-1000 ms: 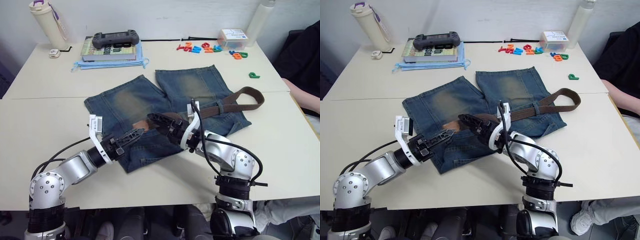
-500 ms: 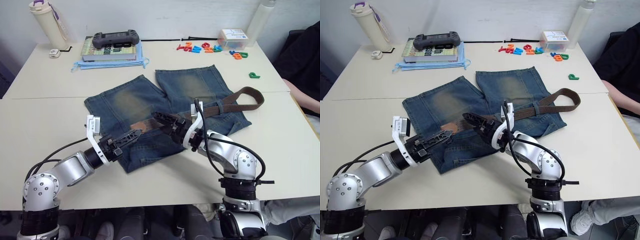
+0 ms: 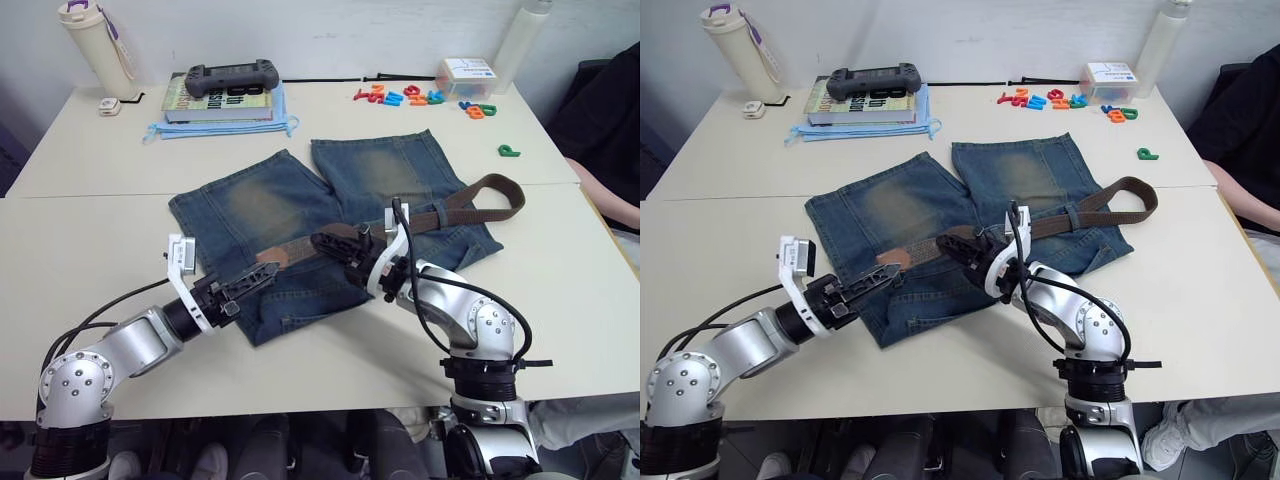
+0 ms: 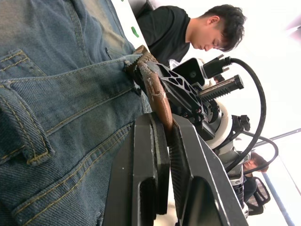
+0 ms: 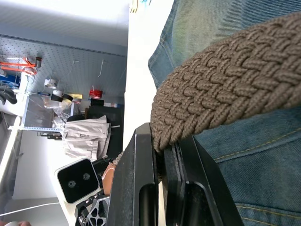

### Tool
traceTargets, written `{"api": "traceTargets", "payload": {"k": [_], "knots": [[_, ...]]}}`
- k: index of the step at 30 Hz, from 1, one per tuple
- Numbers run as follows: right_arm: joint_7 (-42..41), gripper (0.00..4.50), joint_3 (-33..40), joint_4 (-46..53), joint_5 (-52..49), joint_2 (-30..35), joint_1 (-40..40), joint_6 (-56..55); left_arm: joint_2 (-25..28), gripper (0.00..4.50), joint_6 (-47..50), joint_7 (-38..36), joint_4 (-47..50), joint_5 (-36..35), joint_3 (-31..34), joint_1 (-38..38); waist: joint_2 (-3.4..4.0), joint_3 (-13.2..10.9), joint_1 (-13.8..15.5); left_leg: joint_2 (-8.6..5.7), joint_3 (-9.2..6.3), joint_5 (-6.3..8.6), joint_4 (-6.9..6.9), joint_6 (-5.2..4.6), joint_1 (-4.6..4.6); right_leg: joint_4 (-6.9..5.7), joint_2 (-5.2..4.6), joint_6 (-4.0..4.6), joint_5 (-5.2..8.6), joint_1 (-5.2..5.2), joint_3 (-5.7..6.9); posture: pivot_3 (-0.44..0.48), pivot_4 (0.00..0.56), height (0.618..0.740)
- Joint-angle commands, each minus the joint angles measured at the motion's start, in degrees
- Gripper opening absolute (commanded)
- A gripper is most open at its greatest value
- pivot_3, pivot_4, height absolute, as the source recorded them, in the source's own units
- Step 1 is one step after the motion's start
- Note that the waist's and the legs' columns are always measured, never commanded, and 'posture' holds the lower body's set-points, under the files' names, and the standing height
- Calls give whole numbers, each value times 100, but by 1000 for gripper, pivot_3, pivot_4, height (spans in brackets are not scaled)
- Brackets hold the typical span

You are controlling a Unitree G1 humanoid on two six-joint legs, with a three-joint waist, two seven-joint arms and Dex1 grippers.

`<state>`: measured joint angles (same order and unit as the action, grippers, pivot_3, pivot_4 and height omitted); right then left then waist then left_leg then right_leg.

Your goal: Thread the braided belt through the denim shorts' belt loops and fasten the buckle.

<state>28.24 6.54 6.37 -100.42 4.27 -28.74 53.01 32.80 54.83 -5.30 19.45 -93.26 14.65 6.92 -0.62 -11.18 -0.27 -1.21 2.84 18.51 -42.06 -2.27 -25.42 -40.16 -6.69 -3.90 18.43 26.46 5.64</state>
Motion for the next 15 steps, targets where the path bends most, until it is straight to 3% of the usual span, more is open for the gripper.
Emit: {"api": "traceTargets", "payload": {"k": [1,2,10,15], "knots": [[-69,0,-79,277,-82,-37,-89,-184,132,1803,-83,-180,173,258,70,-97,0,0,-1,0,0,0,0,0,0,0,0,0,0,0,0,0,150,667],[-65,0,-106,289,-22,-60,-106,-224,167,2304,-104,-198,161,308,145,-159,0,0,-3,0,0,0,0,0,0,0,0,0,0,0,0,0,150,667],[-20,0,-203,372,501,-232,-168,-649,759,2304,-74,-899,416,618,825,-1179,1,-1,-42,3,1,2,1,-1,-1,3,0,0,0,5,-3,0,150,667],[-91,0,-291,331,982,-247,-148,-749,844,2304,-198,-1351,446,910,1149,-1749,4,-2,-39,3,1,3,1,-3,-1,5,-1,0,0,5,-3,0,150,667]]}}
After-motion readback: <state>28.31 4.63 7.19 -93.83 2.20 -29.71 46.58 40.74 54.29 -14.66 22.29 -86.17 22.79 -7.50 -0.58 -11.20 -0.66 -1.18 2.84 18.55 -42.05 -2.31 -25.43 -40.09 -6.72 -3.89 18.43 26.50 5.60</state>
